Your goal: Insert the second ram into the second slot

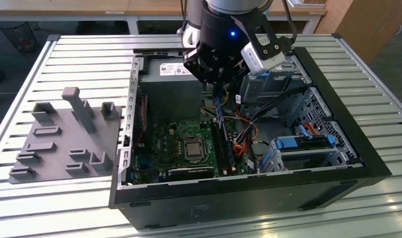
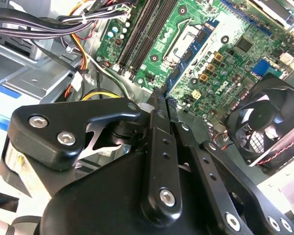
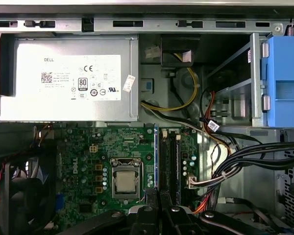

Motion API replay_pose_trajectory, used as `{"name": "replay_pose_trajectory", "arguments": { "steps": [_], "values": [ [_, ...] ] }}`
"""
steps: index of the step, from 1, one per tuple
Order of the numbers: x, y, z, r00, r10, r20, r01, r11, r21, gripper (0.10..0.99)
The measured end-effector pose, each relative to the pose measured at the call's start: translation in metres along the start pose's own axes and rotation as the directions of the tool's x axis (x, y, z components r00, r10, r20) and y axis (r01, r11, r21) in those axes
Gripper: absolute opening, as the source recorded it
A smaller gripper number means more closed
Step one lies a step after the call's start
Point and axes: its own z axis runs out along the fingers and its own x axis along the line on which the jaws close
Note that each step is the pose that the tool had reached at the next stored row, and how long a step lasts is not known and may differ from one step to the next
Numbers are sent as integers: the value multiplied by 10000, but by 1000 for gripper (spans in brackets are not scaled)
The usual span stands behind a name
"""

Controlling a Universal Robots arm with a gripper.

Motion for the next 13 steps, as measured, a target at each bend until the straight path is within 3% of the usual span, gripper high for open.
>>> {"name": "replay_pose_trajectory", "arguments": {
  "steps": [13],
  "values": [
    [-1,-2,43,10000,0,-15,0,10000,1,133]
  ]
}}
